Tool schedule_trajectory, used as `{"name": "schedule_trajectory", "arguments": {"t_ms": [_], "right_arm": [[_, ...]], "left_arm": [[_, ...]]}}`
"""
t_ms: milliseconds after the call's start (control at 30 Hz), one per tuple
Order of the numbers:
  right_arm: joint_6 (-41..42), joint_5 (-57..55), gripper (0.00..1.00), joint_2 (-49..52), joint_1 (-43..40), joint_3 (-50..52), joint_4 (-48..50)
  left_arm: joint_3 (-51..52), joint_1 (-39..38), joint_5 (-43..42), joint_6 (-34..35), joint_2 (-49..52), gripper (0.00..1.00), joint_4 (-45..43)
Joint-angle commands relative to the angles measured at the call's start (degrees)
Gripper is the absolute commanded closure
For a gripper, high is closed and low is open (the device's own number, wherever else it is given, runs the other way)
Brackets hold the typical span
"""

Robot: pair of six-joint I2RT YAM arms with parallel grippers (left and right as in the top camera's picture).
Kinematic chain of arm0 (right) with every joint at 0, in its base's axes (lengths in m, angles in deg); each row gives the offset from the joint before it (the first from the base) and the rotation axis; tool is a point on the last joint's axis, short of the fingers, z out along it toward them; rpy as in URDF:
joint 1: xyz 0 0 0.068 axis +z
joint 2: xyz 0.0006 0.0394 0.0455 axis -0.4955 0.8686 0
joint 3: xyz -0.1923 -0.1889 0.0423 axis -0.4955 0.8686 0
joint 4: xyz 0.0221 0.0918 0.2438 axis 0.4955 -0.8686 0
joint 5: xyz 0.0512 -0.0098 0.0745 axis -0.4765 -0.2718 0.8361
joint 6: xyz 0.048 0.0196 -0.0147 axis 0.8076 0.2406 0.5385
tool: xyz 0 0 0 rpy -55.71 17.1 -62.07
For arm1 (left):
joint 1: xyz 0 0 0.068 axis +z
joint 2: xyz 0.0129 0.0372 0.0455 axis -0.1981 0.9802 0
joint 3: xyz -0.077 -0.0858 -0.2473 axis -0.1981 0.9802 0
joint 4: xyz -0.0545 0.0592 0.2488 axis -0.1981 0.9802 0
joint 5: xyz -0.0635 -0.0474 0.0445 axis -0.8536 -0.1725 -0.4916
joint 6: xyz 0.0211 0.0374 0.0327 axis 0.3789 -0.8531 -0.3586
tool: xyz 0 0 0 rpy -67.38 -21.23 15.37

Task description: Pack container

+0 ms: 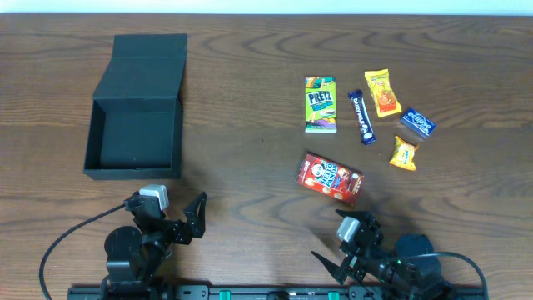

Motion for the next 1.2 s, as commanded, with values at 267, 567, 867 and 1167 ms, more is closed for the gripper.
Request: {"name": "schedule_trajectory", "arguments": {"t_ms": [267,567,867,1167], "right_arm": [[-0.1,0.6,0.01,-0.5,-0.7,0.3,0.1],[-0.1,0.6,0.01,-0.5,-0.7,0.3,0.1],[-0.1,0.6,0.01,-0.5,-0.7,0.3,0.1],[-0.1,0.6,0.01,-0.5,-0.7,0.3,0.1]], "left_arm": [[1.0,-0.2,-0.8,0.0,-0.4,0.05,0.4],[1.0,-0.2,-0.8,0.0,-0.4,0.05,0.4],[1.0,-0.2,-1.0,1.6,-0.4,0.05,-1.2],[0.0,-0.2,-3.4,2.5,2.2,0.05,-17.5]]}}
